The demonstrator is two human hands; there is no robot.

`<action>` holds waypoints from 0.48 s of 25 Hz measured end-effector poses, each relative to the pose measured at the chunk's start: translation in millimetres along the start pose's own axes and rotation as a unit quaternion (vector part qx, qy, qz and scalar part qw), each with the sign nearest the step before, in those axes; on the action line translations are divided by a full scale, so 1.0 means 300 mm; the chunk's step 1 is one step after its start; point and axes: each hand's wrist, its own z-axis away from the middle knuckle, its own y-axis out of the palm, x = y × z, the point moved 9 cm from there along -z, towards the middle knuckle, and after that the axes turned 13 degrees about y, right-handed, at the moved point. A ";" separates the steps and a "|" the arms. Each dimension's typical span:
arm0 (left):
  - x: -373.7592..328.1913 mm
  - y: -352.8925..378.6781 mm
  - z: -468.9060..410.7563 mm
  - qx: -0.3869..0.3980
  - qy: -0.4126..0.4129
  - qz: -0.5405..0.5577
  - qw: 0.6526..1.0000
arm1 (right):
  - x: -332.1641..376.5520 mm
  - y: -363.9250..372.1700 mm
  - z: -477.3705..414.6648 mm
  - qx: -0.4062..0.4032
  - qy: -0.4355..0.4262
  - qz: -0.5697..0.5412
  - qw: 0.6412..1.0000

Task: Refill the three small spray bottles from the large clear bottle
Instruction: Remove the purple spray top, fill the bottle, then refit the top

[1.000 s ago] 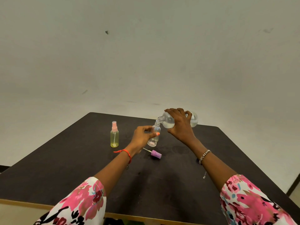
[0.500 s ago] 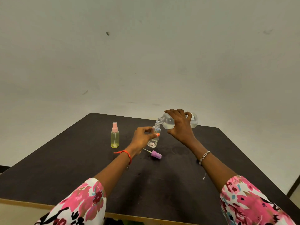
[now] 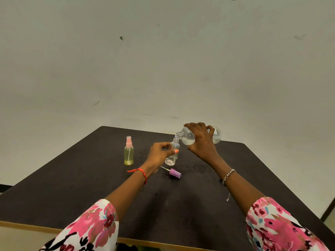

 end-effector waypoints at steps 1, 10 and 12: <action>0.000 0.000 0.000 -0.001 0.000 0.000 1.000 | 0.000 0.000 0.000 0.000 0.000 0.000 1.000; -0.001 -0.001 0.003 -0.003 0.000 -0.005 1.000 | 0.001 0.002 -0.001 0.004 0.001 -0.002 1.000; -0.003 -0.001 0.004 -0.003 0.001 -0.007 1.000 | 0.001 0.002 -0.001 0.004 0.001 -0.001 1.000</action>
